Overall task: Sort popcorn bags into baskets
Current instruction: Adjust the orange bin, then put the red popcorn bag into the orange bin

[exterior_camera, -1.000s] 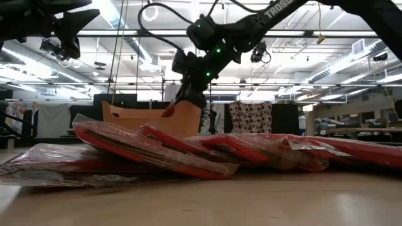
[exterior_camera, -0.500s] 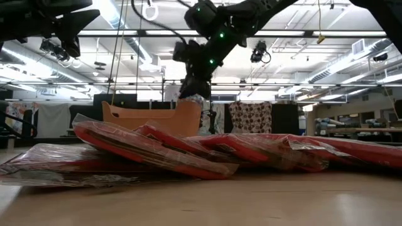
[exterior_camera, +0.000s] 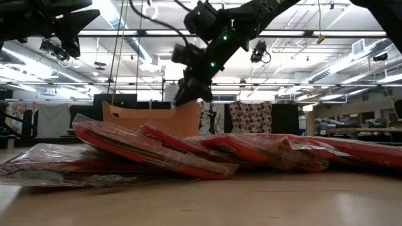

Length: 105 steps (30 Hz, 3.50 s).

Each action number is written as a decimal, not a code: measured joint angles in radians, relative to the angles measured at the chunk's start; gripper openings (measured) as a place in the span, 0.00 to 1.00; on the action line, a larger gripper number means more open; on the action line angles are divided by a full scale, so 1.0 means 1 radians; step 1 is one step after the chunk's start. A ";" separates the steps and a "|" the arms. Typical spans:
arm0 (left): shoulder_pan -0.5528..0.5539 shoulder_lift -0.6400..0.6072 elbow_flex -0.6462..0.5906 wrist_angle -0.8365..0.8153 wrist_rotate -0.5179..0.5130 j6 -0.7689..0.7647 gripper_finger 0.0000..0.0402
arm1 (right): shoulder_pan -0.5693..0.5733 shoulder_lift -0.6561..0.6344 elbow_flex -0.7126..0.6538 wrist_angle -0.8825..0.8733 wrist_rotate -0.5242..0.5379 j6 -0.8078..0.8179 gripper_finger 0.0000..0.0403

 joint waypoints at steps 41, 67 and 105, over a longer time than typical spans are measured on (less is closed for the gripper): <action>0.000 0.000 0.000 -0.012 0.000 -0.079 0.29 | 0.603 -0.006 0.041 -0.523 0.097 0.852 0.38; 0.000 0.000 0.000 -0.007 0.001 -0.104 0.29 | 0.921 0.303 0.357 -1.139 0.181 1.723 0.44; 0.000 0.000 0.000 -0.075 0.001 -0.257 0.29 | 0.949 0.507 0.552 -1.410 0.066 1.848 0.03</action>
